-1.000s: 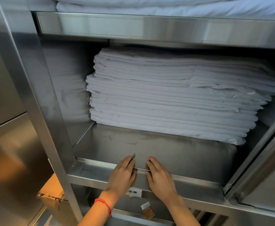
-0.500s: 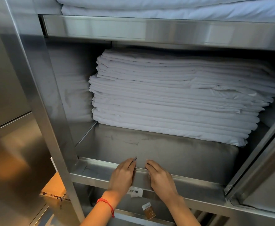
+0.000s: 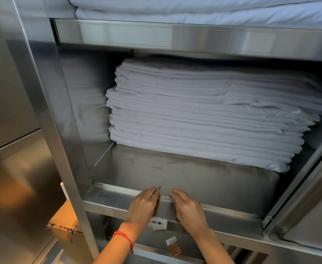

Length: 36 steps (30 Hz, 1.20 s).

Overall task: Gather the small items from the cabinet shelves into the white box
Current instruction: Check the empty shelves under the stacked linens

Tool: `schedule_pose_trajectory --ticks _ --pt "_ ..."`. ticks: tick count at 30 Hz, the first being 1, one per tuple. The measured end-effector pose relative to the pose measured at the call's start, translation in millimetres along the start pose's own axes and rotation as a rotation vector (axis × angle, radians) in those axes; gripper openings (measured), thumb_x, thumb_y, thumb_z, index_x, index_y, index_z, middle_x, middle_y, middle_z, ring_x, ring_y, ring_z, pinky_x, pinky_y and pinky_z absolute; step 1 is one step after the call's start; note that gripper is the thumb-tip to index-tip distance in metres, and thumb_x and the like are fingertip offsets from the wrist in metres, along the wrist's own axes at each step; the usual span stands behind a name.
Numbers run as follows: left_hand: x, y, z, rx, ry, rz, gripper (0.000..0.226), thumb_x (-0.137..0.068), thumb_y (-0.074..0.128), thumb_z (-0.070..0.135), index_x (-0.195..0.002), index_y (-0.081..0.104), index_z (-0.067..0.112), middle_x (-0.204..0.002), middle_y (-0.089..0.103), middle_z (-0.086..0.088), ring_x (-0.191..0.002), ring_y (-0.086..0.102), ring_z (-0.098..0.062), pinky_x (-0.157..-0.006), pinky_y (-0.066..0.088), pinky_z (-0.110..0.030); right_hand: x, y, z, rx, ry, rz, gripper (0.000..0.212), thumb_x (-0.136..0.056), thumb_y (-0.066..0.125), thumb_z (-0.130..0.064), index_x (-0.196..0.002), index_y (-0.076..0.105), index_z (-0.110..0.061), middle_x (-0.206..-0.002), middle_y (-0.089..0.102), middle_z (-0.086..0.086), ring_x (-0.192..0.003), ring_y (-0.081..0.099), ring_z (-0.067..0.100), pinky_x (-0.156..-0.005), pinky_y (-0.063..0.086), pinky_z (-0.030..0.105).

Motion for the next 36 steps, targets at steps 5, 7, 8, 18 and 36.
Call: schedule_pose_trajectory --ticks 5,7,8,18,36 --pt "2 -6 5 -0.008 0.010 0.041 0.053 -0.030 0.094 0.005 -0.080 0.076 0.006 -0.082 0.072 -0.005 -0.068 0.070 -0.017 -0.064 0.055 -0.024 0 -6 -3 0.012 -0.025 0.019 0.060 -0.032 0.088 0.007 -0.089 0.076 -0.010 -0.090 0.072 0.001 -0.076 0.070 0.011 -0.070 0.053 0.018" --pt "4 -9 6 -0.015 0.024 0.056 0.053 -0.032 0.094 0.005 -0.082 0.076 0.006 -0.083 0.072 -0.006 -0.069 0.070 -0.017 -0.066 0.055 -0.025 0 -7 -4 0.014 -0.035 0.028 0.060 -0.033 0.088 0.008 -0.089 0.076 -0.009 -0.090 0.072 0.002 -0.076 0.070 0.011 -0.072 0.053 0.019" --pt "5 -10 7 -0.022 0.034 0.063 0.054 -0.032 0.094 0.004 -0.083 0.076 0.005 -0.083 0.072 -0.006 -0.070 0.070 -0.018 -0.067 0.055 -0.026 0 -8 -5 0.015 -0.041 0.034 0.059 -0.034 0.088 0.008 -0.089 0.075 -0.009 -0.091 0.072 0.002 -0.077 0.070 0.012 -0.072 0.053 0.019" --pt "11 -25 15 -0.097 0.094 0.113 0.053 -0.036 0.091 0.001 -0.087 0.075 0.003 -0.088 0.072 -0.010 -0.076 0.071 -0.021 -0.070 0.056 -0.029 8 -16 -7 0.022 -0.144 0.104 0.054 -0.043 0.083 0.013 -0.094 0.074 -0.003 -0.096 0.072 0.009 -0.083 0.070 0.019 -0.076 0.056 0.026" --pt "29 -76 47 -0.243 0.145 0.339 0.035 -0.097 0.041 0.008 -0.087 0.075 0.002 -0.091 0.072 -0.012 -0.083 0.070 -0.021 -0.080 0.054 -0.030 13 -49 -25 -0.004 -0.323 0.212 0.055 -0.048 0.086 0.009 -0.100 0.073 -0.003 -0.102 0.071 0.011 -0.089 0.070 0.020 -0.080 0.054 0.028"
Point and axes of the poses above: each hand's wrist, its own x-axis away from the middle knuckle, its own y-axis out of the palm, z = x × y, the point moved 5 cm from there along -x, towards the middle knuckle
